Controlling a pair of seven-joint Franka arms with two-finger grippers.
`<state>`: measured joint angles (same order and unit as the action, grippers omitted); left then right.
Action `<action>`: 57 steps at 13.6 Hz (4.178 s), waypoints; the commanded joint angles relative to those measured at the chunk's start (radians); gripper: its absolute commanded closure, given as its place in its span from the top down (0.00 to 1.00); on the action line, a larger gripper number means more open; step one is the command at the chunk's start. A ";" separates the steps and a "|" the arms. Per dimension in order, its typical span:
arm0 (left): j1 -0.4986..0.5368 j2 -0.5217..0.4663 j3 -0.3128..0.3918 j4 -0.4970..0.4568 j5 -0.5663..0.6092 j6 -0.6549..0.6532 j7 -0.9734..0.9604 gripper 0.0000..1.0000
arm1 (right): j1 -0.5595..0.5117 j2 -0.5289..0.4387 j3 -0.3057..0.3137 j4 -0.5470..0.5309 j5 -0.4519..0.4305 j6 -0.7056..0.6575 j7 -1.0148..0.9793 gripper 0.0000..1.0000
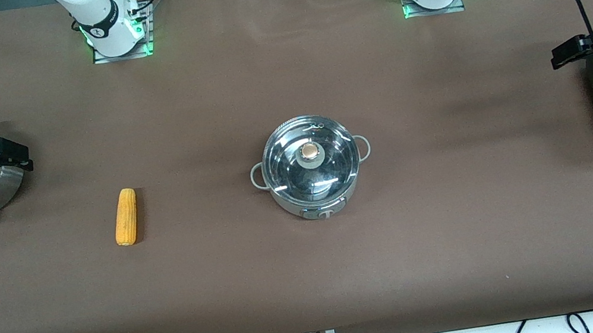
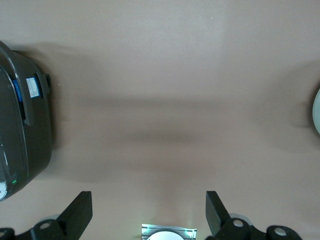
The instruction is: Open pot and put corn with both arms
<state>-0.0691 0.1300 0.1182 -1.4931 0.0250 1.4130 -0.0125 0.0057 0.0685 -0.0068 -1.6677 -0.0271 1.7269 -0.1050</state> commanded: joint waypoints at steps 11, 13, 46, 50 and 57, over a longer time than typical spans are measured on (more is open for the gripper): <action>-0.001 -0.021 -0.011 0.010 -0.017 0.009 -0.011 1.00 | -0.001 0.011 0.002 0.023 -0.013 -0.004 0.010 1.00; -0.001 -0.021 -0.011 0.010 -0.059 0.009 -0.010 1.00 | -0.001 0.011 0.002 0.023 -0.013 -0.004 0.010 1.00; -0.001 -0.021 -0.012 0.011 -0.059 0.004 -0.021 1.00 | -0.013 0.195 -0.009 0.042 0.001 0.184 0.015 1.00; -0.001 -0.020 -0.011 0.011 -0.057 0.004 -0.021 1.00 | -0.023 0.241 -0.007 0.011 0.003 0.272 0.016 1.00; -0.008 0.020 -0.011 0.013 -0.054 0.006 -0.003 1.00 | 0.033 0.376 0.004 -0.024 0.013 0.470 0.114 1.00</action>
<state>-0.0715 0.1350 0.1050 -1.4886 -0.0184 1.4205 -0.0265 0.0289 0.4300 -0.0062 -1.6896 -0.0224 2.1622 -0.0139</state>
